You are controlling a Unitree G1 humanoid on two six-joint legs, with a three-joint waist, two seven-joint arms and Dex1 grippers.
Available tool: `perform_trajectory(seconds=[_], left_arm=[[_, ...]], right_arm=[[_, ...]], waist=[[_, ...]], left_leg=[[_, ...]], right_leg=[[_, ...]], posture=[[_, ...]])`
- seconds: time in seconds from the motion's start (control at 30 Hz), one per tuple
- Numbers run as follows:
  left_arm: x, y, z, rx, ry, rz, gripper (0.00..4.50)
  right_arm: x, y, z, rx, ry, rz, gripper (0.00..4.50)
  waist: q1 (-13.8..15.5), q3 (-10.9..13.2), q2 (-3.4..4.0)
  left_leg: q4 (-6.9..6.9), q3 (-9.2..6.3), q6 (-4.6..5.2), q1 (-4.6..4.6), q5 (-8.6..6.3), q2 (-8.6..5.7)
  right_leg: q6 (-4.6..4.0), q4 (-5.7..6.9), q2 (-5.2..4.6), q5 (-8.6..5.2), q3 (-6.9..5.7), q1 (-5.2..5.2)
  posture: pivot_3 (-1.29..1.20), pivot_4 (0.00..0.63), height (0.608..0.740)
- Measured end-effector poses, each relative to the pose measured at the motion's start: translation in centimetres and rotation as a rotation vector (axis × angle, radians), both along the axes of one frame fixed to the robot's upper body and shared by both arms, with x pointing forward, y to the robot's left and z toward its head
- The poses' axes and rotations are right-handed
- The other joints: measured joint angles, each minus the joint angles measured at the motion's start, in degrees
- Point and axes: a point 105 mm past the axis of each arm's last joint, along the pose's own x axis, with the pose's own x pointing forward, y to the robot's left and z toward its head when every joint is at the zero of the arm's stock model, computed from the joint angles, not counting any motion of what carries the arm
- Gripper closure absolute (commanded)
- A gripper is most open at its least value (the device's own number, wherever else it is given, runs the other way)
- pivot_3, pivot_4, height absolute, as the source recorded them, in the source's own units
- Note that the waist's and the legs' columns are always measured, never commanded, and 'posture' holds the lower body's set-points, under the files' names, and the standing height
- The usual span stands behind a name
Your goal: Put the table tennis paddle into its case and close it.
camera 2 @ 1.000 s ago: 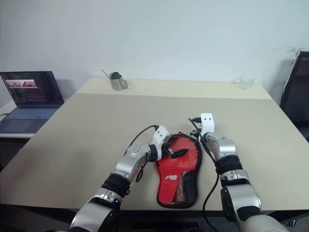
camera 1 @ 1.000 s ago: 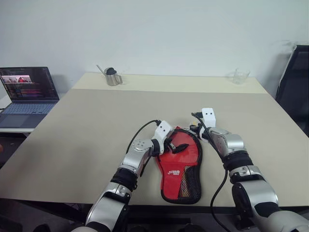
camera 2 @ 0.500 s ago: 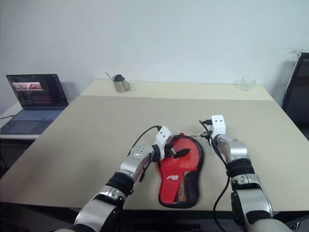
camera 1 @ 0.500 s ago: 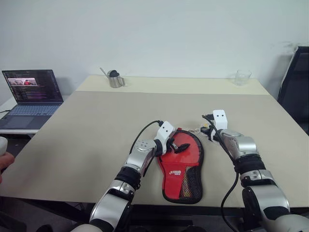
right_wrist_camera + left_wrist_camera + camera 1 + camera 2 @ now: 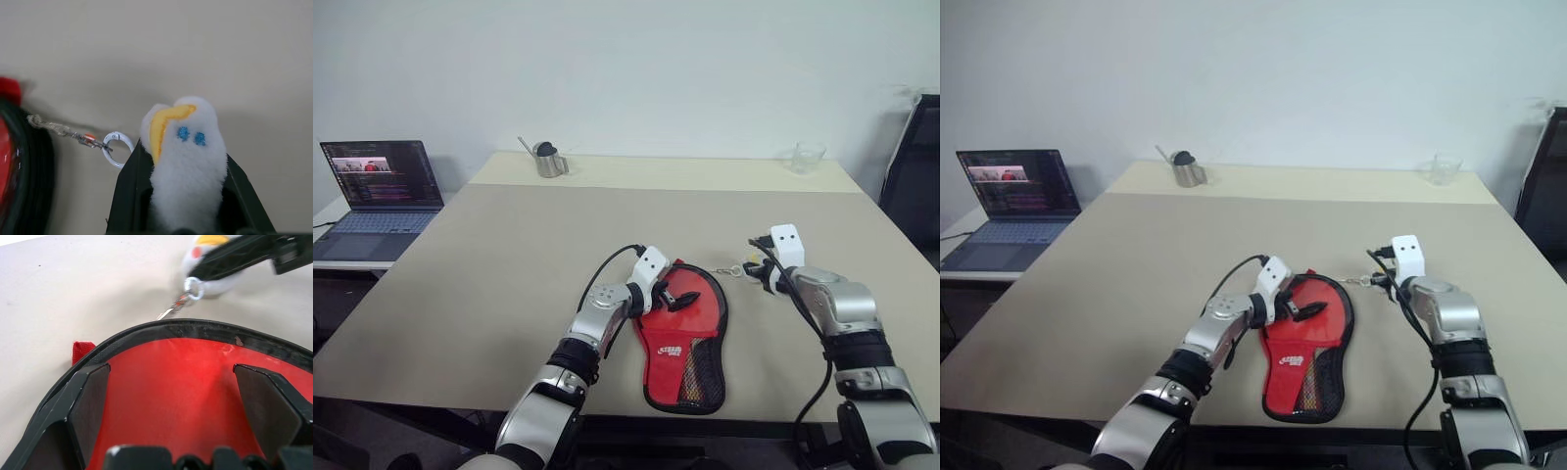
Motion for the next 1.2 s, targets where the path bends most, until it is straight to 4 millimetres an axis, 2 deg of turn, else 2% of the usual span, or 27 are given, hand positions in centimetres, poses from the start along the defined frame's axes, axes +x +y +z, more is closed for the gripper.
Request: perform_trajectory(seconds=[0.1,0.33,0.73,0.83,1.1,1.2], left_arm=[[0.0,0.0,0.0,0.001,0.001,-0.002,0.1],[-0.1,0.1,-0.2,0.02,-0.002,-0.015,0.1],[-0.3,-0.3,-0.2,0.028,-0.005,-0.032,0.1],[-0.4,-0.4,-0.2,0.033,-0.007,-0.041,0.1],[-0.4,-0.3,-0.3,0.041,-0.008,-0.038,0.1],[-0.5,-0.4,-0.3,0.044,-0.009,-0.042,0.1]], right_arm=[[-1.5,-0.7,-0.4,-0.017,0.031,0.031,3.95],[-5.0,-0.6,-0.2,-0.066,0.051,0.211,3.95],[-9.1,1.6,0.8,-0.1,-0.003,0.529,3.95],[-10.8,2.1,0.5,-0.118,0.003,0.625,3.95],[-12.2,3.2,0.2,-0.083,-0.01,0.74,3.95],[-13.3,3.2,-0.9,-0.046,0.028,0.775,3.95]], waist=[[0.0,0.0,0.01],[0.2,-0.1,0.11],[0.4,-0.1,0.08],[0.6,-0.1,0.07],[0.6,-0.1,0.04],[0.7,-0.1,0.05]], left_leg=[[-0.01,0.0,0.0,0.0,-0.01,0.0],[-0.11,-0.13,0.0,0.04,-0.02,-0.02],[-0.15,-0.18,0.04,0.09,-0.17,-0.09],[-0.17,-0.23,-0.01,0.11,-0.24,-0.11],[-0.18,-0.28,-0.05,0.28,-0.28,-0.13],[-0.21,-0.3,-0.08,0.28,-0.3,-0.1]], right_leg=[[0.0,-0.05,0.0,0.0,-0.01,0.01],[0.01,-0.57,0.04,0.0,-0.17,0.25],[-0.07,-0.86,0.03,-0.05,-0.22,0.44],[-0.09,-0.98,0.02,-0.07,-0.29,0.53],[-0.33,-1.01,-0.05,-0.21,-0.31,0.65],[-0.35,-1.11,-0.05,-0.22,-0.34,0.68]], posture=[[0.0,0.15,0.74],[0.0,0.15,0.74],[0.0,0.15,0.74],[0.0,0.15,0.74],[0.0,0.15,0.74],[0.0,0.15,0.74]])
